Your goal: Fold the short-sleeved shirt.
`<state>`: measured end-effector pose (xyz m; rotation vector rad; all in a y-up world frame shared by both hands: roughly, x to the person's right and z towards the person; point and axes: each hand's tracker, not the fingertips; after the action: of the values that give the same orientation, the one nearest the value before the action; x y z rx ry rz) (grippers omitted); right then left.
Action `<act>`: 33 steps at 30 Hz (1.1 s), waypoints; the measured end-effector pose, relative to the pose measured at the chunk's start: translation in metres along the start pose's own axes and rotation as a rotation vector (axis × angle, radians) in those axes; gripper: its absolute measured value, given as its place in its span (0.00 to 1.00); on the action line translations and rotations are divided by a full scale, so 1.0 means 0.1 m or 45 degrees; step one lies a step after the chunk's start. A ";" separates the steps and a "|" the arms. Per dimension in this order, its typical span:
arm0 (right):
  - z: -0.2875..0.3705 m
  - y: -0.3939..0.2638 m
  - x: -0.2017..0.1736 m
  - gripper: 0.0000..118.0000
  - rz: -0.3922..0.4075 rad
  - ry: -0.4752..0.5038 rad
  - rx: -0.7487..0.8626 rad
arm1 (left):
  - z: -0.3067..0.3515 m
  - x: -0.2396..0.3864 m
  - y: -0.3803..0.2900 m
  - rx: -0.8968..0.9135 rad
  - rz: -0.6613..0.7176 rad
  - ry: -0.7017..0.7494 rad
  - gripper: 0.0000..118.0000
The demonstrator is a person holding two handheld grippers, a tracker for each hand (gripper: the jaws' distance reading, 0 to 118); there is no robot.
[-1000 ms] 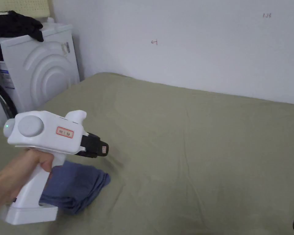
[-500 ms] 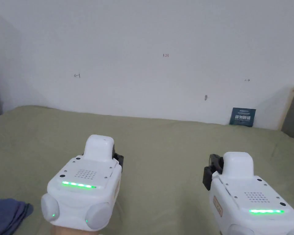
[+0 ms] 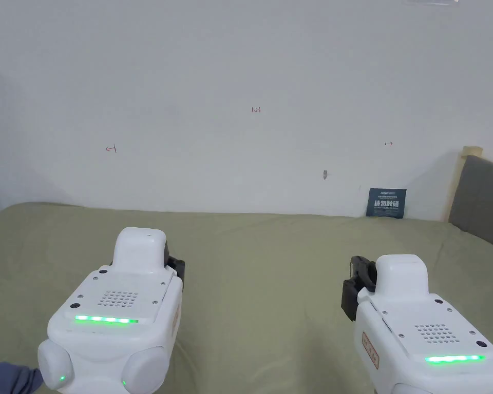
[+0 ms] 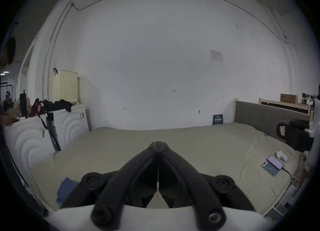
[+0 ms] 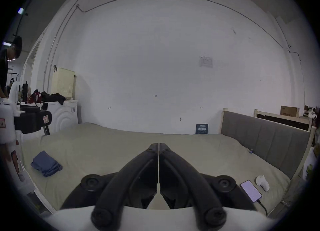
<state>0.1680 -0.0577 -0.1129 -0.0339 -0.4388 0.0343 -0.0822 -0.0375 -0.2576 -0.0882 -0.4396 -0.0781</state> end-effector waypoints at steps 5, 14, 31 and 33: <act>-0.02 0.02 -0.03 0.20 0.010 -0.011 0.012 | -0.03 0.01 0.01 0.004 -0.010 0.029 0.16; -0.07 0.07 0.00 1.00 0.021 -0.029 0.006 | -0.09 -0.10 -0.02 0.007 -0.015 0.083 1.00; -0.07 0.13 0.02 1.00 0.004 0.001 -0.032 | -0.09 -0.10 0.17 -0.237 0.077 -0.018 1.00; -0.06 0.13 0.03 1.00 -0.004 0.004 -0.032 | -0.09 -0.09 0.19 -0.250 0.072 -0.020 1.00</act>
<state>0.1728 -0.0450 -0.1177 -0.0580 -0.4359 0.0259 -0.0850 -0.0190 -0.2707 -0.2941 -0.4441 -0.0647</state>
